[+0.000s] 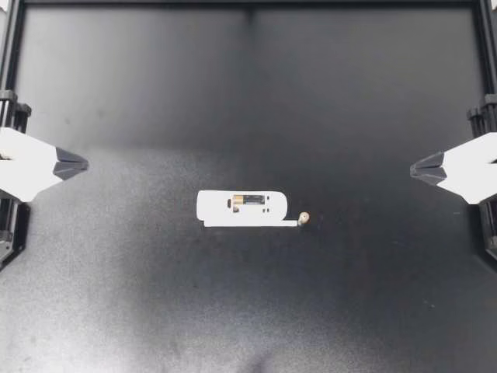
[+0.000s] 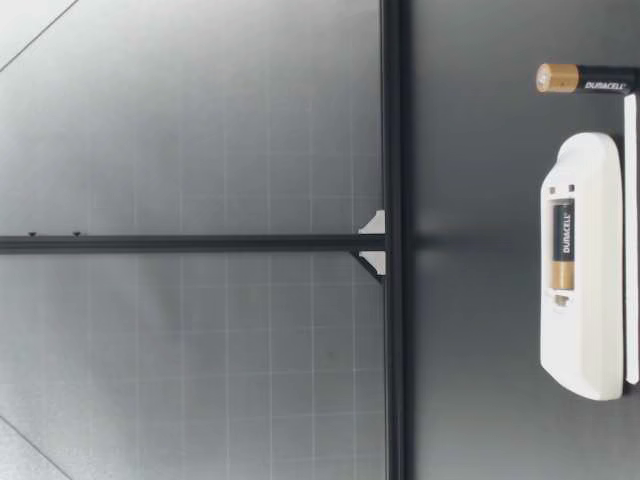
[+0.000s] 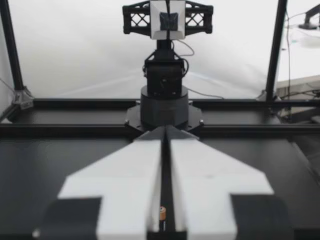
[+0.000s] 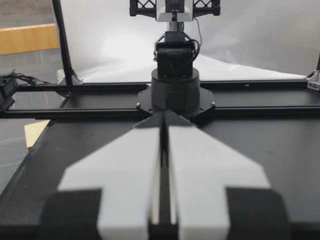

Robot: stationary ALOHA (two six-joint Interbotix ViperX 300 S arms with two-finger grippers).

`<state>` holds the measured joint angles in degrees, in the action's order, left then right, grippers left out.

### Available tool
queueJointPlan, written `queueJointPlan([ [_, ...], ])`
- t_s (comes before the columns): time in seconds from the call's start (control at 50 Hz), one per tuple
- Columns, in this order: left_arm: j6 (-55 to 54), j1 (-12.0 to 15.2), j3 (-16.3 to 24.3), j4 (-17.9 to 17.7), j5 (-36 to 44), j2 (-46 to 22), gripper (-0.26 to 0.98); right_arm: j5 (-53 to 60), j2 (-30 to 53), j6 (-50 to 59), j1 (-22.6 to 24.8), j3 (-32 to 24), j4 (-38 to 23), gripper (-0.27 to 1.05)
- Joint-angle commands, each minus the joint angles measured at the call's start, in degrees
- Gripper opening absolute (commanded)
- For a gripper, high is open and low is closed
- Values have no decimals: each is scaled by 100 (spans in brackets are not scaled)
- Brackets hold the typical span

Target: Place the battery into the slot of the remote controller.

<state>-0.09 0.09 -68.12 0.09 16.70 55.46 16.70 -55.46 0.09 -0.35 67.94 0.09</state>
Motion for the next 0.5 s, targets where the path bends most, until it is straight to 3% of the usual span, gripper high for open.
queueJointPlan([
  [0.0,9,-88,167,0,149,-70,-13,70,70,9,0,-149,-26,-12],
  [0.24,18,-88,9,0,536,-79,-13,-193,545,79,-9,-492,0,-13],
  [0.48,0,-88,-132,0,712,-167,-13,-1688,1811,70,-9,-1415,18,-13],
])
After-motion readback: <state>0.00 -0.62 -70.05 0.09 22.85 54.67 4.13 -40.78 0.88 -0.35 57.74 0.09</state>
